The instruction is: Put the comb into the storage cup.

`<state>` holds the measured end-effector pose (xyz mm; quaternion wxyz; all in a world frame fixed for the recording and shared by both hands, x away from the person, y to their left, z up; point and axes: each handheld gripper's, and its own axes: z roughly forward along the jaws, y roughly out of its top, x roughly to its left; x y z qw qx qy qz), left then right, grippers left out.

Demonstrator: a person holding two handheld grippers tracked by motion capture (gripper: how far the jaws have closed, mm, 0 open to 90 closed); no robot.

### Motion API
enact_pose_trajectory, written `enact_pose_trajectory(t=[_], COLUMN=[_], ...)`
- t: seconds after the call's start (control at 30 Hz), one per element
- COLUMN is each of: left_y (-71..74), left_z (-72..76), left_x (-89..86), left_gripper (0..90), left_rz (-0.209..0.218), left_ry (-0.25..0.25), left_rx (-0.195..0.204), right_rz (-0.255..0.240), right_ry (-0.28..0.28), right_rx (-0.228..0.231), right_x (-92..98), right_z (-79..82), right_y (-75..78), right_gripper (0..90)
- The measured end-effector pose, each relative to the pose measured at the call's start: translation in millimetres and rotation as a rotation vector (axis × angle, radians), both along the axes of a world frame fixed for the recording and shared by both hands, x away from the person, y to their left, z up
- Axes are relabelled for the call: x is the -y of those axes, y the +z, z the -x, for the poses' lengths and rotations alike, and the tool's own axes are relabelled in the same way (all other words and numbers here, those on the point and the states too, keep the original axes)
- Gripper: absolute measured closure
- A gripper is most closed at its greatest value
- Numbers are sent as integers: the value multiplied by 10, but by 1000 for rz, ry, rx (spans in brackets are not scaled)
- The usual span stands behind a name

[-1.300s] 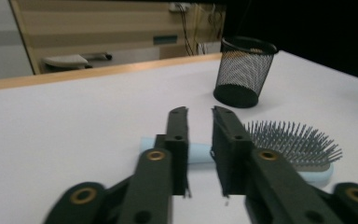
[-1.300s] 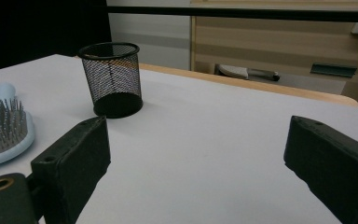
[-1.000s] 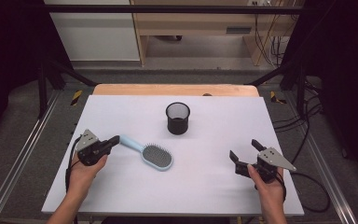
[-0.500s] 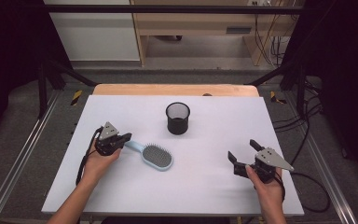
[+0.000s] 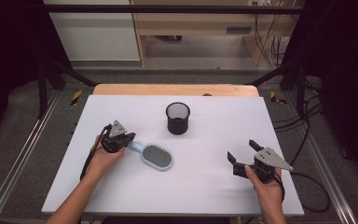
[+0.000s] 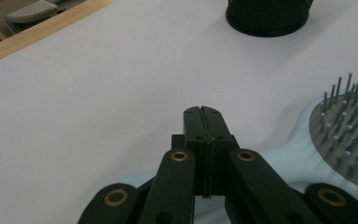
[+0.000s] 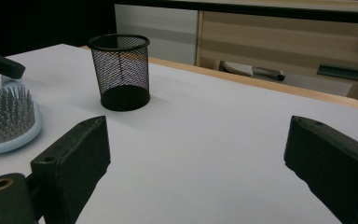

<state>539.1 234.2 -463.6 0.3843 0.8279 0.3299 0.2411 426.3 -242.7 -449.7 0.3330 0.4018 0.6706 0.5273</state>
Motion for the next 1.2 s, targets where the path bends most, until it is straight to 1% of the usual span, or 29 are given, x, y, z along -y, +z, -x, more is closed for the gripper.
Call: enact_pose_trajectory(t=[0.13, 0.17, 0.3, 0.37, 0.4, 0.43, 0.53, 0.6, 0.73, 0.9, 1.0, 1.2], left_y=[0, -3, -16, -43, -43, -63, -70, -60, -55, -28, -17, 0], left_z=[-15, -27, -40, -54, -54, -60, -65, -72, -72, -36, -12, 43], left_x=[22, 31, 37, 40, 40, 46, 49, 54, 50, 22, 26, 38], left_gripper=[900, 900, 900, 900, 900, 900, 900, 900, 900, 900, 900, 900], left_rz=[-4, -18, -27, -32, -32, -43, -47, -56, -52, -58, -58, -77], left_ry=[-5, -8, -8, -11, -11, -12, -14, -22, -27, -36, -55, -67], left_rx=[-2, -1, -5, -19, -19, -25, -26, -37, -48, -66, -79, -79], right_rz=[-2, -2, -1, 1, 1, 1, 0, -1, 3, 11, 15, 24], right_ry=[2, 2, 4, 5, 5, 4, 4, 7, 14, 20, 24, 28], right_rx=[-1, -1, -2, -3, -3, -4, -5, -7, -11, -15, -19, -22], right_x=[-2, -2, -6, -6, -6, -5, -4, -7, -17, -32, -41, -51], right_z=[3, 2, 1, 0, 0, 0, 1, 1, 1, 0, -2, 1], right_y=[1, 1, 0, -2, -2, -2, -2, -3, -6, -11, -14, -17], right_gripper=[71, 71, 71, 71, 71, 71, 71, 71, 71, 69, 69, 69])
